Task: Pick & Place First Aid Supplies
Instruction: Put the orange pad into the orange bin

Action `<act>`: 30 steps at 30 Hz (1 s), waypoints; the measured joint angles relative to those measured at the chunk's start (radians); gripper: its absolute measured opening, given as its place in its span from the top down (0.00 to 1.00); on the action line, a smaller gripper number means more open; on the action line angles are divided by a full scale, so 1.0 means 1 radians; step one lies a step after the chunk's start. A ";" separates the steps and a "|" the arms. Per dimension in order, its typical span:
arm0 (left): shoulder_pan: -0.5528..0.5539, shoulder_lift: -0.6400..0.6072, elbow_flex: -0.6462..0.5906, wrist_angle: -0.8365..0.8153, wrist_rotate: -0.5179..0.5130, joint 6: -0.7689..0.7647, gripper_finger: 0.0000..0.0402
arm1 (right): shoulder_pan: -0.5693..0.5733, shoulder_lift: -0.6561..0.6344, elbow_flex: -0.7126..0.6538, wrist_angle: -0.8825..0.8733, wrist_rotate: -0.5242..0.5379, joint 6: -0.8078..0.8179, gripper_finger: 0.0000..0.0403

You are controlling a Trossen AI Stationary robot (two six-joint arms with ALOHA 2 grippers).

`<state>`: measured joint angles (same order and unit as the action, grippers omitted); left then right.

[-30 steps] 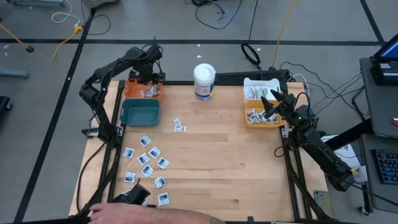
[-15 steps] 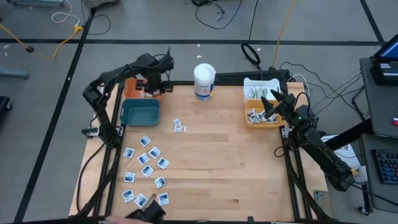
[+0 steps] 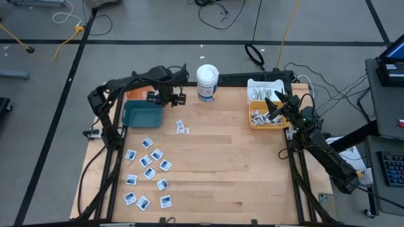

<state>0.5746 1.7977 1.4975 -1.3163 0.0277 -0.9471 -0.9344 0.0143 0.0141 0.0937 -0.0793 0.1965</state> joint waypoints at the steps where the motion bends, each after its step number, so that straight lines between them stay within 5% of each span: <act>1: -0.013 0.000 0.000 0.001 0.000 -0.014 0.56 | 0.000 0.000 0.000 0.000 0.000 0.000 0.16; 18: -0.193 0.000 0.000 0.034 0.018 -0.142 0.56 | 0.000 0.000 0.000 0.000 0.000 0.000 0.16; 30: -0.282 0.033 0.000 0.070 0.018 0.702 0.56 | 0.000 0.000 0.000 0.000 0.000 0.000 0.16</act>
<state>0.2924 1.8309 1.4975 -1.2460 0.0457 -0.2452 -0.9344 0.0147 0.0143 0.0937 -0.0793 0.1965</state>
